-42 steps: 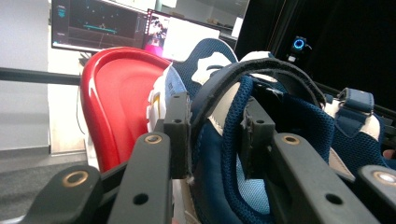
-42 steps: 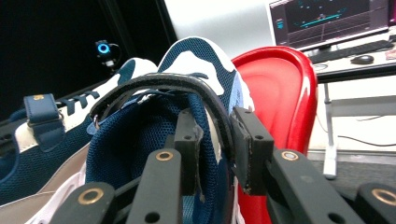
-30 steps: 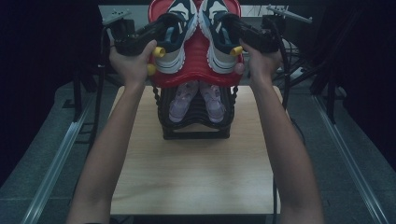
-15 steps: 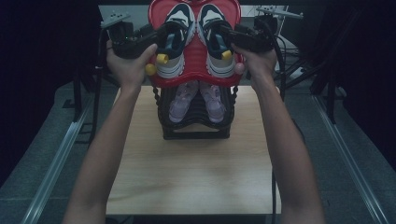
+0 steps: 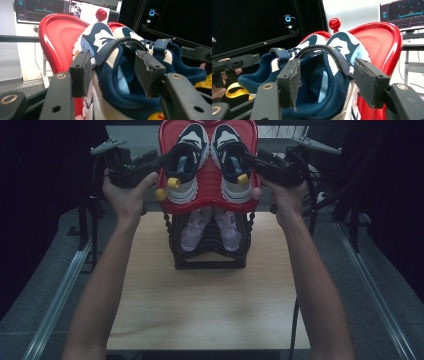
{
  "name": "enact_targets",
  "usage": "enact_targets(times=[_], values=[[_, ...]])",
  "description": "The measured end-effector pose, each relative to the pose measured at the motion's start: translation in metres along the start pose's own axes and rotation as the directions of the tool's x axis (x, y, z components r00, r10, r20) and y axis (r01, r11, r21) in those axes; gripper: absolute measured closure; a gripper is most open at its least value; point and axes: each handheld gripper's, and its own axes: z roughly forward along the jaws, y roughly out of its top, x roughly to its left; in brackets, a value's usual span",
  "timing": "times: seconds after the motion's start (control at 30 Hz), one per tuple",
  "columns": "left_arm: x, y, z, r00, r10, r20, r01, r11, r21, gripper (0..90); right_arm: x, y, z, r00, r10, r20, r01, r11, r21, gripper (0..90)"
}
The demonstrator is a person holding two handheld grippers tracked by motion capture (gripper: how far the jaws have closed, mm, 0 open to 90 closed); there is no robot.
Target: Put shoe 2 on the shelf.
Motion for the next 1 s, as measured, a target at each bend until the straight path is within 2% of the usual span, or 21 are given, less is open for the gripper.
enact_targets(times=[0.23, 0.47, 0.57, 0.63, 0.83, 1.0], values=[[0.013, -0.009, -0.019, 0.9999, -0.016, -0.005, 0.016, 0.9998, -0.014, 48.0, -0.01, -0.006, -0.02, 1.0, -0.002, 0.0, 0.002, 1.0, -0.024, 42.7], [0.019, -0.016, -0.036, 1.0, 0.0, 0.002, 0.0, 1.0, 0.004, 48.5, -0.02, -0.017, -0.043, 0.9998, -0.012, 0.015, 0.013, 0.999, -0.035, 43.8], [0.021, -0.021, -0.045, 0.9999, 0.009, -0.007, -0.009, 1.0, -0.002, 50.4, -0.025, -0.023, -0.051, 0.9997, -0.015, 0.018, 0.016, 0.999, -0.039, 44.2], [0.025, -0.024, -0.05, 1.0, 0.0, -0.008, 0.0, 1.0, 0.001, 51.0, -0.028, -0.028, -0.056, 0.9995, -0.021, 0.025, 0.021, 0.999, -0.028, 44.6], [0.033, -0.038, -0.062, 0.9999, -0.004, -0.016, 0.004, 0.9999, 0.013, 51.0, -0.039, -0.044, -0.065, 0.9997, -0.005, 0.024, 0.005, 1.0, -0.019, 44.9], [0.037, -0.052, -0.072, 0.9999, -0.013, -0.008, 0.013, 0.9995, 0.03, 50.6, -0.042, -0.062, -0.073, 0.9999, 0.009, 0.013, -0.008, 1.0, -0.008, 44.7]])
